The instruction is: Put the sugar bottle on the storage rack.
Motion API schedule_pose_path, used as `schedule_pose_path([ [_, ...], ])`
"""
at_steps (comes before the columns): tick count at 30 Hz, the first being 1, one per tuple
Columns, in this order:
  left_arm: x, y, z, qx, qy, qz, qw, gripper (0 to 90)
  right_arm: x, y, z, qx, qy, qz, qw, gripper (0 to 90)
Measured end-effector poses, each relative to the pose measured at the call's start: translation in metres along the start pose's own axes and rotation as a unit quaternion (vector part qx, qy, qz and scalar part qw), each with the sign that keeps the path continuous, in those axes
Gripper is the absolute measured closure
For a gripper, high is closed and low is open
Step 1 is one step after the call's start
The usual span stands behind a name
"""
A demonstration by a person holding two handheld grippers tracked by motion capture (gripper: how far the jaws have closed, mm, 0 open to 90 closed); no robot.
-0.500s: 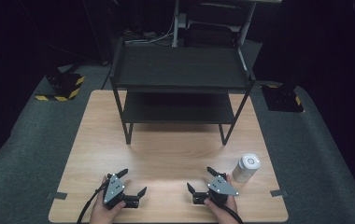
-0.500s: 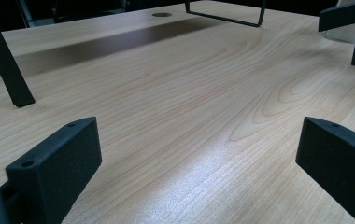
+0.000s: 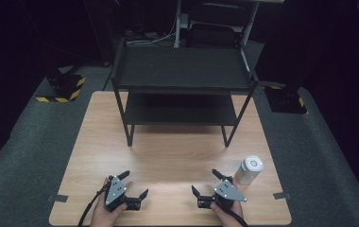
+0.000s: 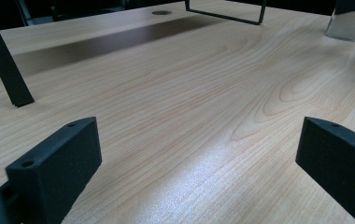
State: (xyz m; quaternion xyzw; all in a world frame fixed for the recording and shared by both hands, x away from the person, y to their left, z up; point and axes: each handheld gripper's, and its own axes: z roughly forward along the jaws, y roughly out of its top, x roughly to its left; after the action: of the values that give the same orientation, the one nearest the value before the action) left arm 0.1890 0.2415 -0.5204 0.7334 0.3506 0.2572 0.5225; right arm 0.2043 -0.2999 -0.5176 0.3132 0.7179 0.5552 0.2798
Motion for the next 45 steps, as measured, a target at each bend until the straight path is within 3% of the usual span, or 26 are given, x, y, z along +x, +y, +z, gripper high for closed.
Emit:
schedule_pose_path([
  [10,0.000,0.000,0.000,0.000,0.000,-0.004,1.0000,0.5,0.001,0.007,-0.019,-0.040,-0.013,0.005,0.9991,0.2],
  [19,0.000,0.000,-0.001,-0.001,0.001,-0.004,1.0000,0.6,-0.003,0.013,-0.039,-0.070,-0.054,0.015,0.9960,0.2],
  [26,0.001,0.000,-0.001,0.000,-0.001,-0.005,1.0000,0.5,-0.013,0.014,-0.056,-0.087,-0.096,0.023,0.9913,0.2],
  [32,0.001,0.000,-0.001,0.000,-0.002,-0.005,1.0000,0.6,-0.020,0.012,-0.070,-0.099,-0.140,0.029,0.9848,0.2],
  [45,0.002,0.000,-0.001,0.001,-0.003,-0.005,1.0000,0.6,-0.025,0.006,-0.075,-0.088,-0.196,0.028,0.9762,0.1],
])
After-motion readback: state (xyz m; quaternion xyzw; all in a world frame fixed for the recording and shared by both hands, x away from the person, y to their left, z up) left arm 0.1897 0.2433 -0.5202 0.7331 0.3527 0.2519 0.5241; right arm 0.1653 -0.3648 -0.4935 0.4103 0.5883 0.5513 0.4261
